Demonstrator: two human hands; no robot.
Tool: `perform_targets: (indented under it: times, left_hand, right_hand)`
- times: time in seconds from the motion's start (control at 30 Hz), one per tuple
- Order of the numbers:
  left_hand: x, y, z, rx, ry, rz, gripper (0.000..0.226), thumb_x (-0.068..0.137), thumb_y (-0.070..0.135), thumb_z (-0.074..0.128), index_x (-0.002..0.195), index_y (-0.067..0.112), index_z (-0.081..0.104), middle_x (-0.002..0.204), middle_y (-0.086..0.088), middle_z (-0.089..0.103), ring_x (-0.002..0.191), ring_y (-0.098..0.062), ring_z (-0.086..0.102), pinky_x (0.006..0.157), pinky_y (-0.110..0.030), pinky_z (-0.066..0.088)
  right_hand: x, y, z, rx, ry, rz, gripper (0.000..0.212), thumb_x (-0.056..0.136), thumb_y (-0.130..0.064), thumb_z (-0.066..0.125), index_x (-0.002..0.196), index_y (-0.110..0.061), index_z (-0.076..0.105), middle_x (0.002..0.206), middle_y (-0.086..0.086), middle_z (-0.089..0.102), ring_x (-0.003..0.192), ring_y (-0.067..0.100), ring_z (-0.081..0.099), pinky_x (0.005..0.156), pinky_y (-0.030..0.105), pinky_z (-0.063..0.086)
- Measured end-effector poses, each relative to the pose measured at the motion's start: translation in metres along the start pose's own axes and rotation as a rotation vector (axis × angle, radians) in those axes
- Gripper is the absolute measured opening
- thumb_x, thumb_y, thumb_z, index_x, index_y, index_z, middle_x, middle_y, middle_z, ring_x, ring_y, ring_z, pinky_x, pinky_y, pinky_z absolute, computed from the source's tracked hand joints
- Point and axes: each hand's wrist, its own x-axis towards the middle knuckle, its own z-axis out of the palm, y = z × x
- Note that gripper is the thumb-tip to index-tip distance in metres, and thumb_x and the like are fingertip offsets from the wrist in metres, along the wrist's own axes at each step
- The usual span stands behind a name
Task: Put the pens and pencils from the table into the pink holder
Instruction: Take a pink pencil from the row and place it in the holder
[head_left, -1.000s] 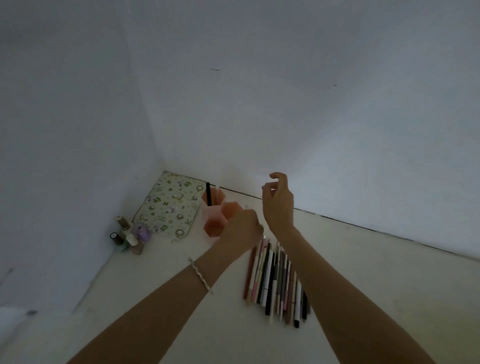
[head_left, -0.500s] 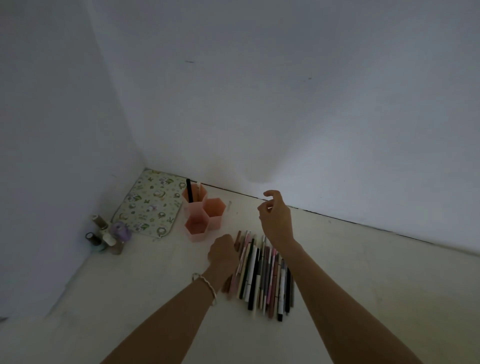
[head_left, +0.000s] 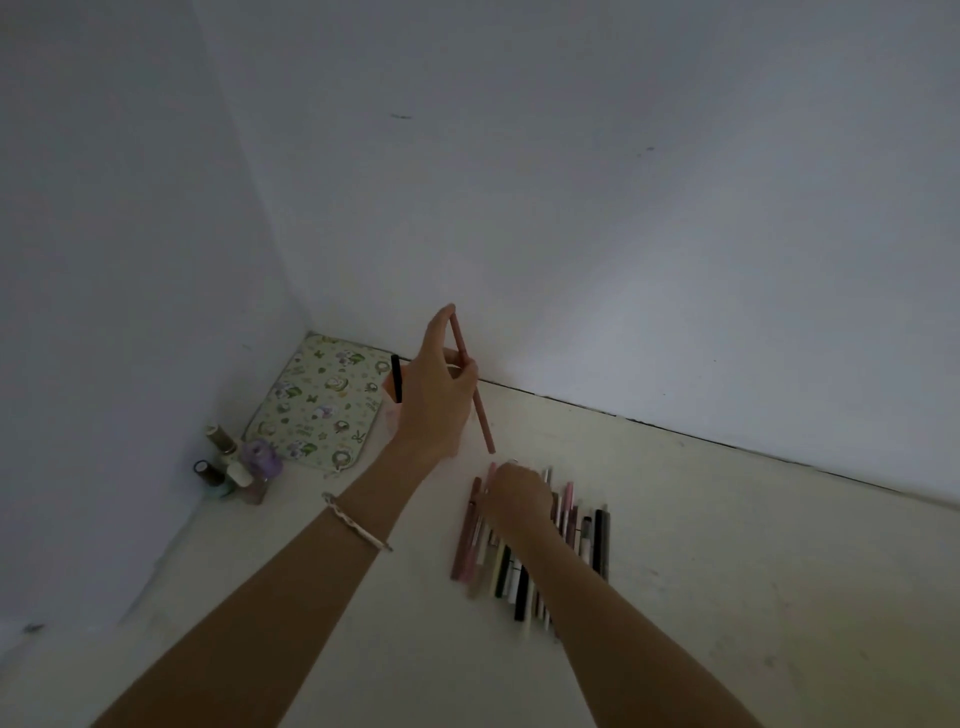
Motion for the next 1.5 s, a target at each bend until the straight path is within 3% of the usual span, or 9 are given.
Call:
perform_targets:
  times: [0.27, 0.37, 0.47, 0.67, 0.8, 0.97, 1.23, 1.37, 1.5]
  left_hand:
    - [-0.006, -0.005, 0.001, -0.028, -0.053, 0.0, 0.064, 0.093, 0.003, 0.06, 0.147, 0.027, 0.036, 0.094, -0.008, 0.065, 0.083, -0.015, 0.067, 0.063, -0.009, 0.052]
    - [-0.006, -0.001, 0.003, -0.012, -0.027, 0.04, 0.063, 0.092, 0.005, 0.062, 0.147, 0.025, 0.036, 0.098, -0.003, 0.063, 0.082, -0.012, 0.067, 0.062, -0.009, 0.053]
    - [0.009, 0.004, -0.013, -0.021, 0.156, 0.119, 0.058, 0.093, 0.005, 0.06, 0.144, 0.023, 0.041, 0.102, -0.004, 0.064, 0.081, -0.014, 0.069, 0.064, -0.018, 0.059]
    - [0.038, -0.011, -0.055, 0.07, 0.452, 0.274, 0.052, 0.096, 0.011, 0.056, 0.143, 0.024, 0.04, 0.109, -0.009, 0.063, 0.085, -0.016, 0.068, 0.073, -0.023, 0.059]
    - [0.033, -0.037, -0.049, 0.251, 0.338, 0.252, 0.044, 0.098, 0.014, 0.054, 0.138, 0.027, 0.044, 0.11, -0.002, 0.062, 0.088, -0.012, 0.066, 0.077, -0.022, 0.053]
    - [0.027, -0.067, -0.052, 0.538, 0.273, 0.224, 0.032, 0.098, 0.014, 0.049, 0.128, 0.013, 0.06, 0.13, -0.008, 0.056, 0.124, -0.024, 0.047, 0.103, -0.028, 0.035]
    - [0.009, -0.051, -0.074, 0.383, 0.349, 0.136, 0.023, 0.088, 0.001, 0.05, 0.103, 0.015, 0.06, 0.101, 0.002, 0.061, 0.091, -0.017, 0.058, 0.08, -0.031, 0.046]
    - [-0.005, -0.046, -0.063, 0.435, 0.17, 0.144, 0.015, 0.087, 0.005, 0.052, 0.079, 0.016, 0.058, 0.079, 0.004, 0.062, 0.071, -0.014, 0.056, 0.064, -0.025, 0.044]
    - [-0.028, -0.045, -0.031, 0.524, -0.123, 0.243, 0.013, 0.087, 0.012, 0.055, 0.077, 0.019, 0.059, 0.069, 0.004, 0.059, 0.064, -0.013, 0.057, 0.061, -0.026, 0.053]
  right_hand:
    - [-0.006, -0.024, 0.011, -0.018, 0.059, 0.034, 0.021, 0.092, -0.01, 0.051, 0.108, -0.01, 0.065, 0.111, 0.008, 0.065, 0.101, 0.023, 0.062, 0.084, 0.031, 0.053]
    - [-0.004, -0.025, 0.004, 0.184, 0.035, 0.102, 0.009, 0.086, -0.016, 0.055, 0.084, -0.012, 0.062, 0.09, 0.003, 0.066, 0.078, 0.015, 0.063, 0.064, 0.027, 0.053]
    - [0.008, -0.02, -0.026, 0.462, 0.11, 0.174, 0.022, 0.085, -0.027, 0.057, 0.067, -0.016, 0.048, 0.065, -0.005, 0.053, 0.054, 0.006, 0.049, 0.045, 0.019, 0.033]
    - [0.026, -0.019, -0.091, 0.922, 0.484, 0.018, 0.015, 0.092, -0.013, 0.052, 0.107, -0.01, 0.052, 0.063, -0.006, 0.053, 0.051, 0.008, 0.052, 0.039, 0.012, 0.037]
    - [0.025, -0.03, -0.101, 0.966, 0.612, -0.141, 0.063, 0.096, -0.006, 0.047, 0.149, -0.024, 0.018, 0.06, -0.004, 0.047, 0.047, 0.004, 0.045, 0.047, 0.016, 0.046]
    - [0.024, -0.048, -0.1, 0.995, 0.667, -0.296, 0.057, 0.099, -0.011, 0.048, 0.144, -0.03, 0.02, 0.07, 0.0, 0.06, 0.053, 0.007, 0.056, 0.051, 0.016, 0.049]
    - [0.032, -0.086, -0.074, 0.715, 0.52, -0.392, 0.038, 0.099, -0.018, 0.047, 0.131, -0.031, 0.033, 0.092, -0.004, 0.065, 0.074, 0.014, 0.063, 0.067, 0.032, 0.055]
    - [0.027, -0.079, -0.063, 0.625, 0.542, -0.409, 0.037, 0.098, -0.015, 0.043, 0.134, -0.025, 0.043, 0.116, 0.0, 0.063, 0.098, 0.017, 0.062, 0.083, 0.035, 0.054]
    - [0.023, -0.053, -0.075, 0.669, 0.642, -0.297, 0.04, 0.093, -0.01, 0.044, 0.13, -0.024, 0.041, 0.099, -0.007, 0.06, 0.077, 0.014, 0.061, 0.066, 0.031, 0.053]
